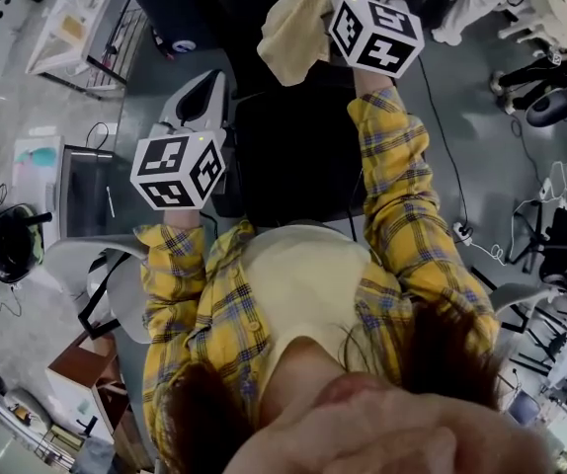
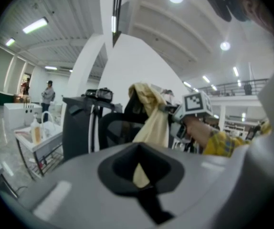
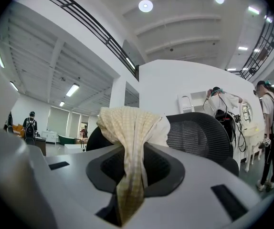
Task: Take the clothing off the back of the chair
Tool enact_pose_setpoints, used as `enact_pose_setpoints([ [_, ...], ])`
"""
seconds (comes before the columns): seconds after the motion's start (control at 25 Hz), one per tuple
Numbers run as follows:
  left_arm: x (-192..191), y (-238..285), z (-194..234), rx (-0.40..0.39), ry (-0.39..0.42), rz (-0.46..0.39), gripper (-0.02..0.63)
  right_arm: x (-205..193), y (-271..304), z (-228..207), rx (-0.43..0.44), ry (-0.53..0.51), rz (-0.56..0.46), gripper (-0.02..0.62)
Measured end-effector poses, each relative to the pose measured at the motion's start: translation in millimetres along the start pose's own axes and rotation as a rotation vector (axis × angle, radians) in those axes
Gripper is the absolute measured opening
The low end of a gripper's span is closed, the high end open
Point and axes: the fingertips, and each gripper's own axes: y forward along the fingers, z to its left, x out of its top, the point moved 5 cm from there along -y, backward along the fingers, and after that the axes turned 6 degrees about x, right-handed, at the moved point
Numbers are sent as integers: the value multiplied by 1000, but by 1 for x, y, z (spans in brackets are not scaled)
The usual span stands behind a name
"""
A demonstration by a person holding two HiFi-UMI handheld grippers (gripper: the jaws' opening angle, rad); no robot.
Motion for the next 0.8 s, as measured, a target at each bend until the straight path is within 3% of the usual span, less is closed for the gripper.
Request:
enact_pose_setpoints([
  [0.8, -5, -25, -17, -112, 7, -27, 6, 13, -99, 40, 31, 45, -66, 84],
])
